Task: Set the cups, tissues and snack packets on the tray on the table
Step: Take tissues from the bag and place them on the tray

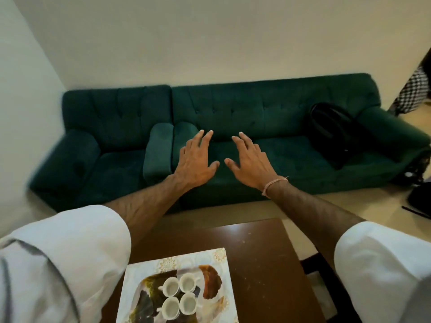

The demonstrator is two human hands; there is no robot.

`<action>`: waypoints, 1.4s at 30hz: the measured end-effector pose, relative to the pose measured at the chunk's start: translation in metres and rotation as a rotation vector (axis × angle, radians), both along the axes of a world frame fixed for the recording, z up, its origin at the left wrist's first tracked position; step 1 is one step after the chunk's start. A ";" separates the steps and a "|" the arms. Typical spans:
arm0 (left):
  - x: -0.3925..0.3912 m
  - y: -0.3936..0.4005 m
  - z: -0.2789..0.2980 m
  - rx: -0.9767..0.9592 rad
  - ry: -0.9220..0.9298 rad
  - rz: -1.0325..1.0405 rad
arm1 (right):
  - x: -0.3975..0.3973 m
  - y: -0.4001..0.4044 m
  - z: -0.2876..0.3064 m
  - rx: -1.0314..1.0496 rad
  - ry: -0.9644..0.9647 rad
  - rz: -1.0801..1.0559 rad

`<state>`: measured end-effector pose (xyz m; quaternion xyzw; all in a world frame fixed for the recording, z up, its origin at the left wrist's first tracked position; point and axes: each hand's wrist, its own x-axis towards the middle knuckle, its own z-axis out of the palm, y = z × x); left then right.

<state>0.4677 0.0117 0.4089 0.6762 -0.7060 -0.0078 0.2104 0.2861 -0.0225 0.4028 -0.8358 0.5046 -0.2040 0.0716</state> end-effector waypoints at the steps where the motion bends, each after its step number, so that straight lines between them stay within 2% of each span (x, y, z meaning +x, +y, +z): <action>1: -0.009 -0.005 0.012 -0.021 0.000 -0.007 | -0.008 -0.003 0.013 -0.014 -0.005 -0.013; 10: -0.117 -0.050 0.087 -0.119 0.014 -0.124 | -0.114 -0.030 0.094 -0.124 -0.053 -0.164; 19: -0.247 -0.090 0.077 -0.067 0.013 -0.269 | -0.246 -0.040 0.088 -0.092 -0.031 -0.344; 31: -0.436 -0.109 -0.025 0.122 0.025 -0.480 | -0.432 -0.020 -0.015 0.085 -0.034 -0.590; 42: -0.568 -0.085 -0.181 0.372 -0.022 -0.618 | -0.560 0.025 -0.161 0.282 -0.005 -0.759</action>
